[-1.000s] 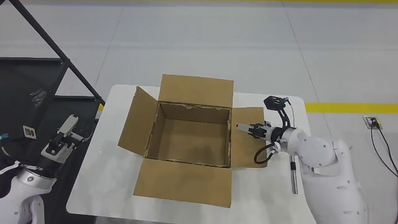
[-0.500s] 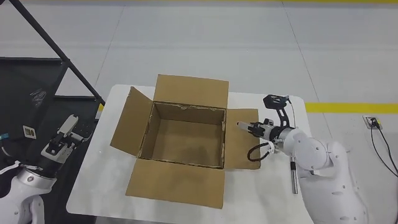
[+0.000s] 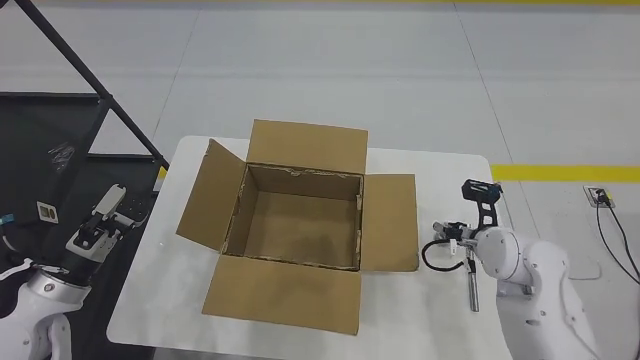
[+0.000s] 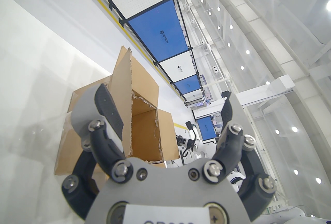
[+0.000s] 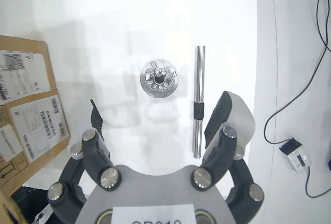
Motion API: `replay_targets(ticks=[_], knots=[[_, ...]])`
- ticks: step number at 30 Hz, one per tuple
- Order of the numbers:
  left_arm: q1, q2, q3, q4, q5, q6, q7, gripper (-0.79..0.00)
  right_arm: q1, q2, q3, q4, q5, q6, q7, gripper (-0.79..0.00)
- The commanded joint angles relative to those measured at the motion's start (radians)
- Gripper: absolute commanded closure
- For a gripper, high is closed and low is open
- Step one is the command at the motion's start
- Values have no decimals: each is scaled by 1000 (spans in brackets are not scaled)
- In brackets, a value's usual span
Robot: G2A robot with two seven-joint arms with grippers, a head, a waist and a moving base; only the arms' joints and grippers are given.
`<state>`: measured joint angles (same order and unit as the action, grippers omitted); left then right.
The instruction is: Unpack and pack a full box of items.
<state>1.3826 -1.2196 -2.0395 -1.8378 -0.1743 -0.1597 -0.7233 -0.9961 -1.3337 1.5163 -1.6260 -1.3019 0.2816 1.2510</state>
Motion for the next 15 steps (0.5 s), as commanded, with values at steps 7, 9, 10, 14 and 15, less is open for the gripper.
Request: replay_targets(ticks=[7, 9, 10, 14, 15], knots=[[0, 0, 0, 0, 0, 0, 0, -785, 65, -3, -11, 175, 82, -44, -65, -785], [0, 0, 0, 0, 0, 0, 0, -785, 79, -3, -12, 212, 94, -51, -81, -785], [0, 0, 0, 0, 0, 0, 0, -785, 85, -3, -14, 228, 103, -55, -88, -785], [0, 0, 0, 0, 0, 0, 0, -785, 109, -3, -17, 284, 124, -70, -112, -776], [0, 0, 0, 0, 0, 0, 0, -785, 114, -2, -18, 293, 128, -71, -117, -603]])
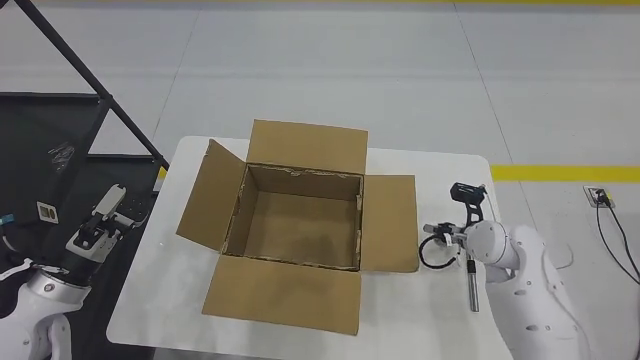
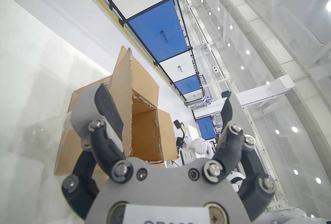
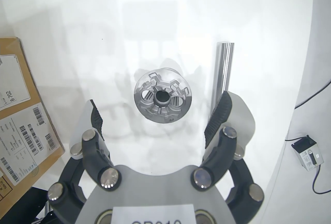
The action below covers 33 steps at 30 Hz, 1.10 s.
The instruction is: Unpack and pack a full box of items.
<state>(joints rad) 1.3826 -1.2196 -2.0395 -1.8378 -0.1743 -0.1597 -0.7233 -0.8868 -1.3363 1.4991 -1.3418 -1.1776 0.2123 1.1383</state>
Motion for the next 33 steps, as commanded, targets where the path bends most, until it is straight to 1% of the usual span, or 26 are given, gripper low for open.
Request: replay_targets(ticks=[1, 2, 3, 4, 6, 9, 10, 13, 15, 19, 22, 25, 27, 30, 33], knots=[[0, 0, 0, 0, 0, 0, 0, -785, 8, 0, -2, 16, 8, -3, -8, -505], [0, 0, 0, 0, 0, 0, 0, -785, 10, 1, -4, 21, 11, -5, -12, -360], [0, 0, 0, 0, 0, 0, 0, -785, 13, 1, -5, 26, 14, -7, -15, -302], [0, 0, 0, 0, 0, 0, 0, -785, 14, 1, -4, 29, 20, -9, -19, -262], [0, 0, 0, 0, 0, 0, 0, -785, 17, 2, 2, 34, 38, -16, -28, -206], [0, 0, 0, 0, 0, 0, 0, -785, 19, 6, 7, 37, 44, -23, -30, -68], [0, 0, 0, 0, 0, 0, 0, -785, 20, 7, 9, 33, 44, -21, -30, -3], [0, 0, 0, 0, 0, 0, 0, -785, 11, 11, 18, -2, 36, -7, -35, 0], [0, 0, 0, 0, 0, 0, 0, -785, -4, 14, 27, -58, 20, 10, -36, 0], [0, 0, 0, 0, 0, 0, 0, -785, -44, 22, 45, -221, -28, 51, -12, 0], [0, 0, 0, 0, 0, 0, 0, -785, -67, 25, 52, -377, -62, 77, 9, 0], [0, 0, 0, 0, 0, 0, 0, -785, -79, 26, 43, -502, -72, 82, 38, 0], [0, 0, 0, 0, 0, 0, 0, -785, -72, 26, 30, -558, -62, 76, 45, 0], [0, 0, 0, 0, 0, 0, 0, -785, -51, 22, -7, -601, 2, 49, 44, 0], [0, 0, 0, 0, 0, 0, 0, -785, -11, 16, -63, -599, 63, 7, 36, 0]])
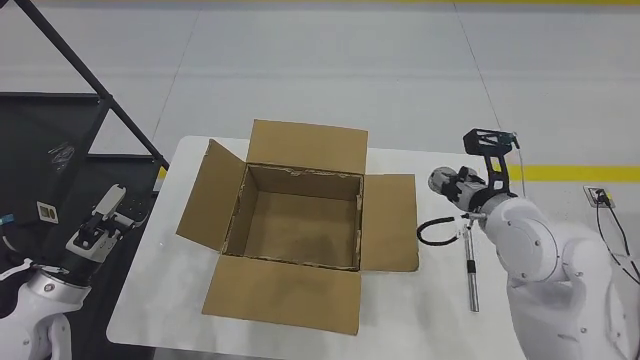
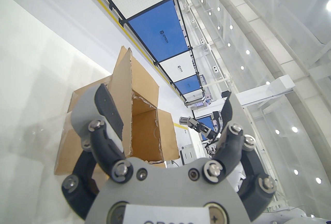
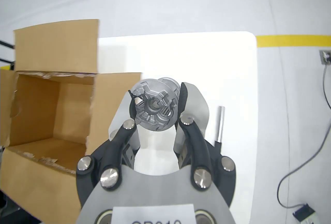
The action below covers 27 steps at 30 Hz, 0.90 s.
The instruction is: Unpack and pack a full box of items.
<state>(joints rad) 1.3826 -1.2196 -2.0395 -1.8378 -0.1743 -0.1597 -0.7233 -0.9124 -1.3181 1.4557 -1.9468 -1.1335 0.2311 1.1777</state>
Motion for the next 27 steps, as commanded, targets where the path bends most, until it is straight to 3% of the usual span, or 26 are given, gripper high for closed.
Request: replay_targets(ticks=[1, 12, 27], knots=[[0, 0, 0, 0, 0, 0, 0, -785, 31, -4, -46, 12, 38, -27, -5, 0], [0, 0, 0, 0, 0, 0, 0, -785, 247, -51, -361, 210, 189, -110, -59, 0], [0, 0, 0, 0, 0, 0, 0, -785, 447, -155, -654, 694, 399, -174, -224, 0]])
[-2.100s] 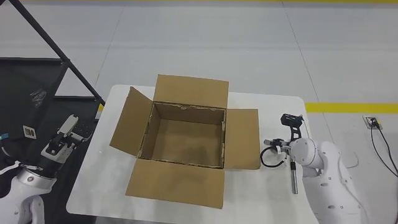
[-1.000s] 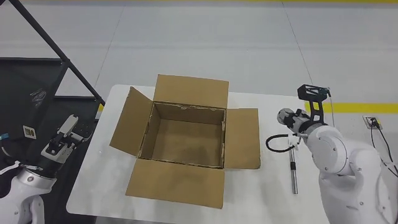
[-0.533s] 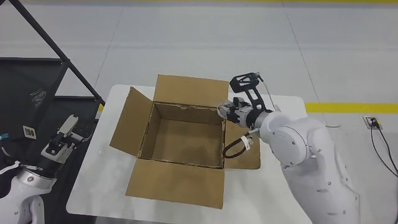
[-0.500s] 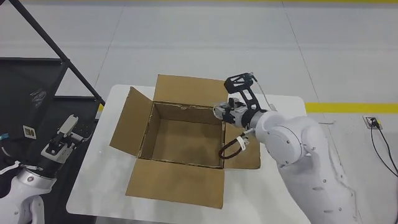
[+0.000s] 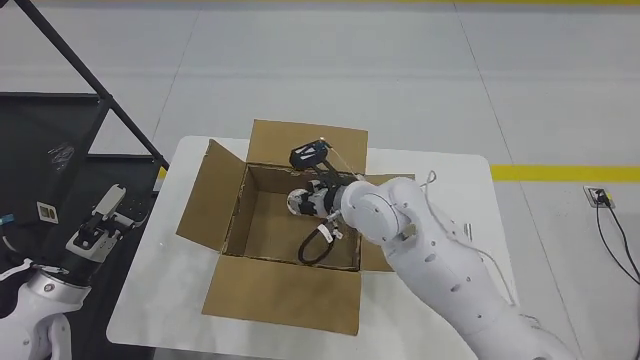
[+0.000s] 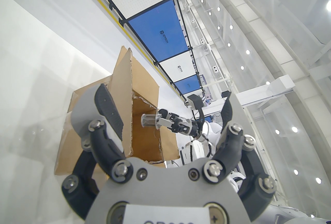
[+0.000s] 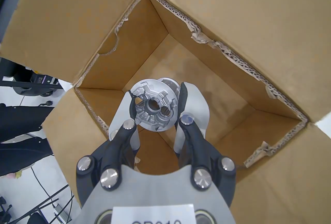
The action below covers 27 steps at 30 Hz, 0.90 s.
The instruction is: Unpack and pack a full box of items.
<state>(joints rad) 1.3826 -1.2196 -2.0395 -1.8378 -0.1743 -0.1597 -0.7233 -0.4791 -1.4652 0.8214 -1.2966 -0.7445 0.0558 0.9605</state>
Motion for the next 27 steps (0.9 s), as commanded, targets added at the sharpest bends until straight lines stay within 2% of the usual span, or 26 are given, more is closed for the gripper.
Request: replay_targets(ticks=[1, 9, 17, 20, 23, 27], knots=[[0, 0, 0, 0, 0, 0, 0, -785, 28, -18, -37, 78, 20, 4, -20, 0], [0, 0, 0, 0, 0, 0, 0, -785, 132, -101, -161, 396, 63, 13, -90, 0], [0, 0, 0, 0, 0, 0, 0, -785, 191, -177, -222, 618, 111, -26, -146, 0], [0, 0, 0, 0, 0, 0, 0, -785, 205, -199, -231, 681, 124, -38, -159, -49], [0, 0, 0, 0, 0, 0, 0, -785, 218, -218, -236, 736, 132, -50, -165, -215], [0, 0, 0, 0, 0, 0, 0, -785, 230, -238, -241, 785, 137, -62, -178, -366]])
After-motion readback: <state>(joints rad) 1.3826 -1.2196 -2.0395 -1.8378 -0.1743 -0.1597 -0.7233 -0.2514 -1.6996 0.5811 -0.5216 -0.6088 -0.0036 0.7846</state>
